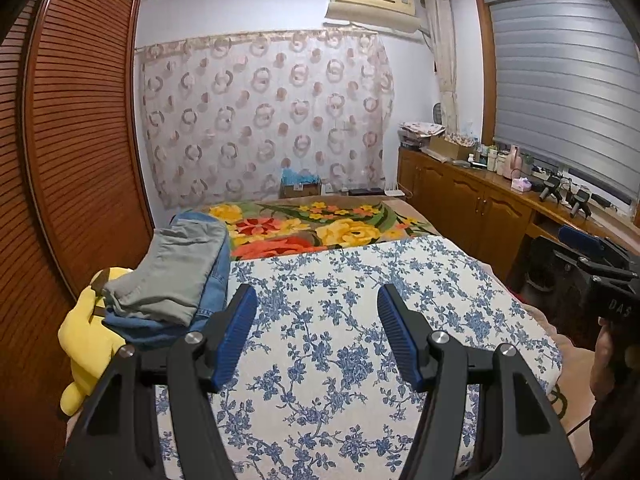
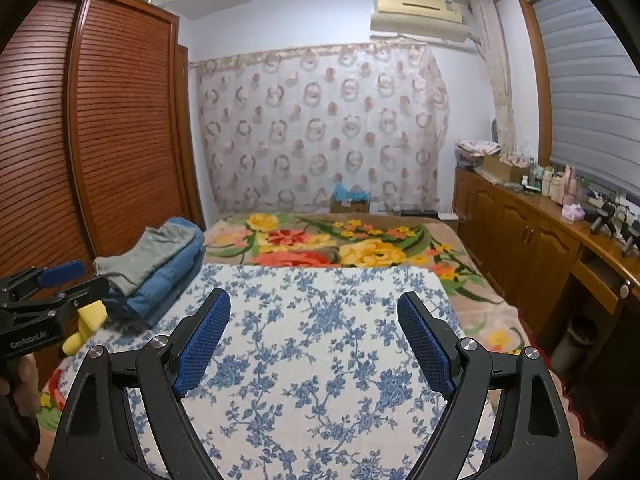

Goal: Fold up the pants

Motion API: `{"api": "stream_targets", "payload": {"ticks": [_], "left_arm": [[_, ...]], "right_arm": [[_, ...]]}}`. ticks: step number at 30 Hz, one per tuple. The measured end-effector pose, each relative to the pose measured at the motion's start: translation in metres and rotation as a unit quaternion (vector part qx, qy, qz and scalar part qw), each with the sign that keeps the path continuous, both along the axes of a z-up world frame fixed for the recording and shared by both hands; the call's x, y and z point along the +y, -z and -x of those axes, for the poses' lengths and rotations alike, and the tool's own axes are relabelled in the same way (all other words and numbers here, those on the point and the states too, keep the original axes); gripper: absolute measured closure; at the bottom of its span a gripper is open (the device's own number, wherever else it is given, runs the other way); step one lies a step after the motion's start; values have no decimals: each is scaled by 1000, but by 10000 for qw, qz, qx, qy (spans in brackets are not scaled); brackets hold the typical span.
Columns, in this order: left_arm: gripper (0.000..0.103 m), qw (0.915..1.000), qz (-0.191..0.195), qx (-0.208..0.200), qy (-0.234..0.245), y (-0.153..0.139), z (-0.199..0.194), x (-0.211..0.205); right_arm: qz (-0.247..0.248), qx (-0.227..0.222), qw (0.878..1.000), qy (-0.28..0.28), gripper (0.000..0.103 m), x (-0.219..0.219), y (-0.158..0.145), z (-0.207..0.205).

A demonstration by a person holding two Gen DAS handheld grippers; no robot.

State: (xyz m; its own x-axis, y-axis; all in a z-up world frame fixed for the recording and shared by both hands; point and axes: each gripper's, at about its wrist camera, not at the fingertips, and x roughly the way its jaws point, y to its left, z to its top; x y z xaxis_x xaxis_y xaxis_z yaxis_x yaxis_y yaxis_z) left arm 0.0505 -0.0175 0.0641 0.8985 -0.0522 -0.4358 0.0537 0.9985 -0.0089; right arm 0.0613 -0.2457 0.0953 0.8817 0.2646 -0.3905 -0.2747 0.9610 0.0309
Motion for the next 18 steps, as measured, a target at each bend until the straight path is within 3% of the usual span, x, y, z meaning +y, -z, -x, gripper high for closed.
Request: {"api": "stream_targets", "payload": {"ticks": [18], "left_arm": [[40, 9999, 69, -45, -109, -2, 5, 5]], "right_arm": [[-4, -51, 10000, -4, 15, 4, -3, 5]]}}
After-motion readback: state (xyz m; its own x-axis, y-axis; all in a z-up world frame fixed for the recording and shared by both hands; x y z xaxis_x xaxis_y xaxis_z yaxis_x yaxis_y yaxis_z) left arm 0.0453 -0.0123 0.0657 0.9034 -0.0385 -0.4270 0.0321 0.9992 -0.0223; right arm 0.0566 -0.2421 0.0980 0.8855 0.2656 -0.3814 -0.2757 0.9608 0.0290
